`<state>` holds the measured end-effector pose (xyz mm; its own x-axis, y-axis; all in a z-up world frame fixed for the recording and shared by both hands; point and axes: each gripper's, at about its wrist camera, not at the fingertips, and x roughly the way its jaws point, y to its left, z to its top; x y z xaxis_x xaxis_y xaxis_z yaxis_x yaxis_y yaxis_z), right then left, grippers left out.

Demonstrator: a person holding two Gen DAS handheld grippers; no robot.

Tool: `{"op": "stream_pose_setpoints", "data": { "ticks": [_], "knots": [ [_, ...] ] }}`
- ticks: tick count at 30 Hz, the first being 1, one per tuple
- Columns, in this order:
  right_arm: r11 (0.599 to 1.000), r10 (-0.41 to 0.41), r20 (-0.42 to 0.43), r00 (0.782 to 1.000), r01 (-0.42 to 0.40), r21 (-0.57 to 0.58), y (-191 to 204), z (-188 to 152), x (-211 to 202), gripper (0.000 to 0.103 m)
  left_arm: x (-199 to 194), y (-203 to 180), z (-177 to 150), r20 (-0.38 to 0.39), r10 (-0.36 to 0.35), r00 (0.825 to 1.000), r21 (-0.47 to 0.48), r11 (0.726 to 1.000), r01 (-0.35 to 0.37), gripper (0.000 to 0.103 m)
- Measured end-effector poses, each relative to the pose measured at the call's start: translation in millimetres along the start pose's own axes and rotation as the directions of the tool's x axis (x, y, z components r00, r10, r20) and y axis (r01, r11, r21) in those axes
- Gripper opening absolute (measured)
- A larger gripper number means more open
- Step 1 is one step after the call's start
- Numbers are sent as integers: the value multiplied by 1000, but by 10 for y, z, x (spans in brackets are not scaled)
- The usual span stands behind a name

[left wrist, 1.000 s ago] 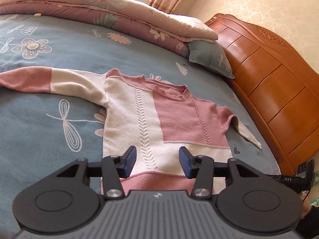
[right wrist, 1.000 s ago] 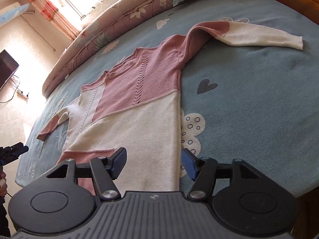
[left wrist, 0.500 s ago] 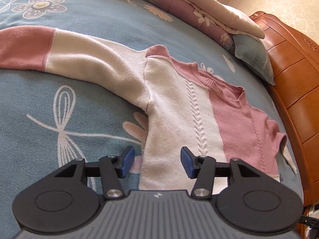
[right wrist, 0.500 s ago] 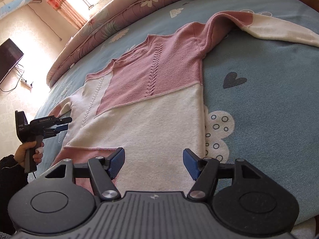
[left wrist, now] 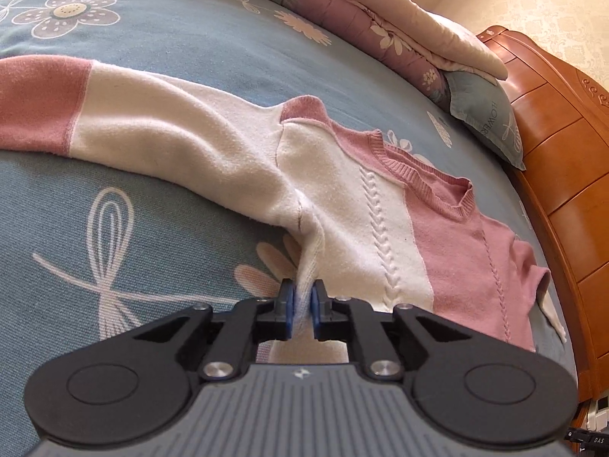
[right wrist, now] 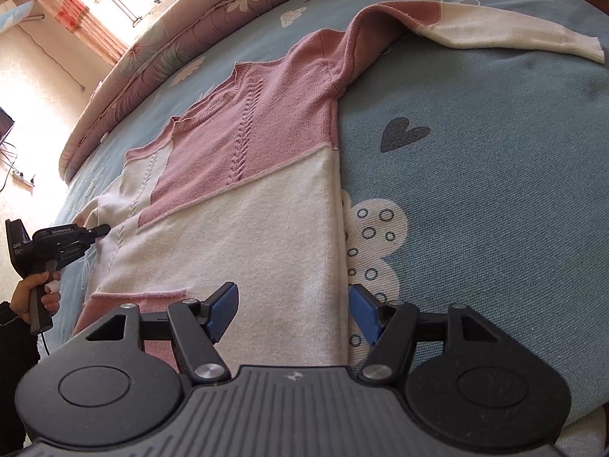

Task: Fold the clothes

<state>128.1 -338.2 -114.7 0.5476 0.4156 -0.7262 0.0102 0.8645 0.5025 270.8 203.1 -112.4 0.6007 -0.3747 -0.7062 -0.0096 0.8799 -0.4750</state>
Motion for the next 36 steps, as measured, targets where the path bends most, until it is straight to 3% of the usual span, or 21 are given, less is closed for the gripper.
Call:
{"op": "stream_pose_setpoints", "data": {
  "ticks": [3,10,15,17,21,26,27,30,32,36],
  "knots": [
    [1000,-10,-8,1000,11,26,-106,-76,-54,70,-173,-10,-56,6,0,1000,11,1000,0,16],
    [980,152,-23,988,-148,135,-332,-299,-185,73,-576,-45,-196,19,-10,1000,36,999,9,25],
    [926,309,-9,951,-299,232,-610,-351,-155,73,-729,-167,-328,10,-54,999,55,997,53,28],
    [922,325,-7,946,-315,227,-611,-270,-62,65,-726,-237,-362,5,-57,998,68,996,57,29],
    [934,329,-72,942,-313,174,-452,-153,91,65,-734,-390,-424,-1,-84,996,82,993,84,29],
    [919,380,-150,913,-354,173,-505,-246,5,63,-802,-465,-547,-11,-102,995,109,989,103,37],
    [917,384,-148,912,-358,175,-508,-244,14,61,-784,-474,-558,-15,-105,994,108,988,106,37],
    [920,370,-138,919,-342,190,-444,-194,186,44,-713,-522,-584,-26,-109,994,92,990,111,37],
    [933,343,-150,927,-316,174,-412,-201,229,14,-712,-576,-612,-32,-126,992,105,986,129,37],
    [959,275,-153,949,-258,121,-414,-222,88,12,-767,-603,-682,-49,-121,991,144,981,127,38]
  ]
}}
